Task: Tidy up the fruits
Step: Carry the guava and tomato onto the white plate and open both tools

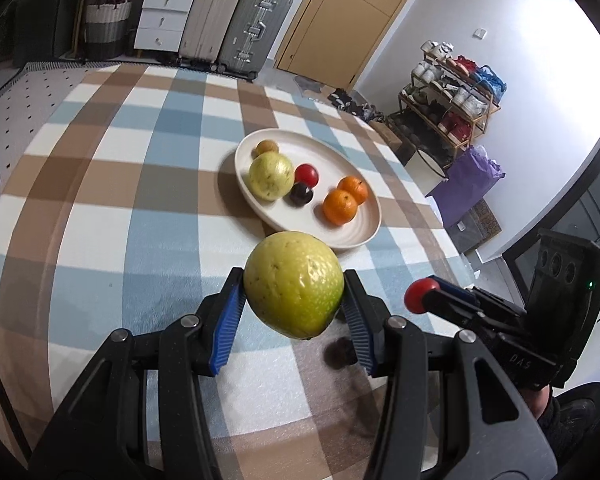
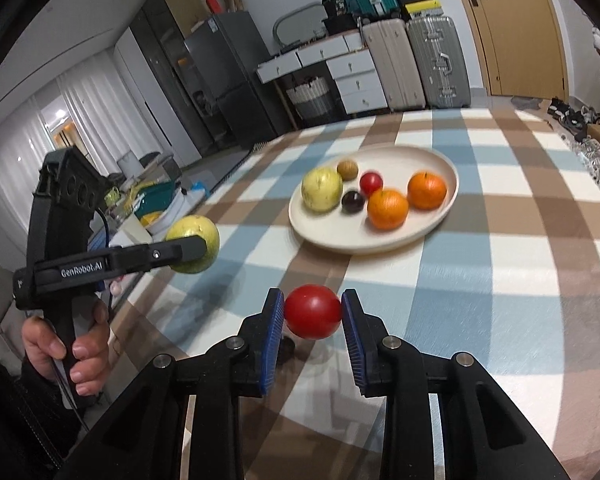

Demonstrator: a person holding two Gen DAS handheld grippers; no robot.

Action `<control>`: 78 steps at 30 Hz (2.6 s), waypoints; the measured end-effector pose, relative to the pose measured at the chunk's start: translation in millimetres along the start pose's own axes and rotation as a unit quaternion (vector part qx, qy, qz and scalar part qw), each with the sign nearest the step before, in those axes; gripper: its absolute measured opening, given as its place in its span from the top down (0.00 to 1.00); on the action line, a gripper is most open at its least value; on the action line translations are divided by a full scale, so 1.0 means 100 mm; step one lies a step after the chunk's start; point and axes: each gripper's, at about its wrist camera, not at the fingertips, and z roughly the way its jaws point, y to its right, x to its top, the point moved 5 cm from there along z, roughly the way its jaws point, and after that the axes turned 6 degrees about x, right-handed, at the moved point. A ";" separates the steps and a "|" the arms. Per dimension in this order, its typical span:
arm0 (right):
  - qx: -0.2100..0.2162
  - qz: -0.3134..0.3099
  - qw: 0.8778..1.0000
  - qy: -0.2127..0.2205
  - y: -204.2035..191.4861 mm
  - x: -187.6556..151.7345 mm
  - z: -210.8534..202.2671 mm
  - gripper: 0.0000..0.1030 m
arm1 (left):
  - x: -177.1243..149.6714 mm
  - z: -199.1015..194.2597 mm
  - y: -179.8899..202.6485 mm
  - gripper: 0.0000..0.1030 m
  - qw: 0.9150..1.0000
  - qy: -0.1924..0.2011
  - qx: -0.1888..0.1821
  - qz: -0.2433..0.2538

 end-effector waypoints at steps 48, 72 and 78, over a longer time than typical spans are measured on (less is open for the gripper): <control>0.006 0.061 0.996 0.061 0.79 1.53 0.34 0.71 | 1.52 1.22 0.73 0.56 0.997 -0.054 -0.004 0.048; -0.014 0.088 0.996 0.019 1.29 1.37 0.98 0.71 | 1.59 2.14 0.63 0.56 0.991 -0.107 0.046 0.069; 0.007 0.126 0.992 0.020 1.37 1.35 0.99 0.63 | 1.55 2.18 0.63 0.56 0.989 -0.118 0.048 0.076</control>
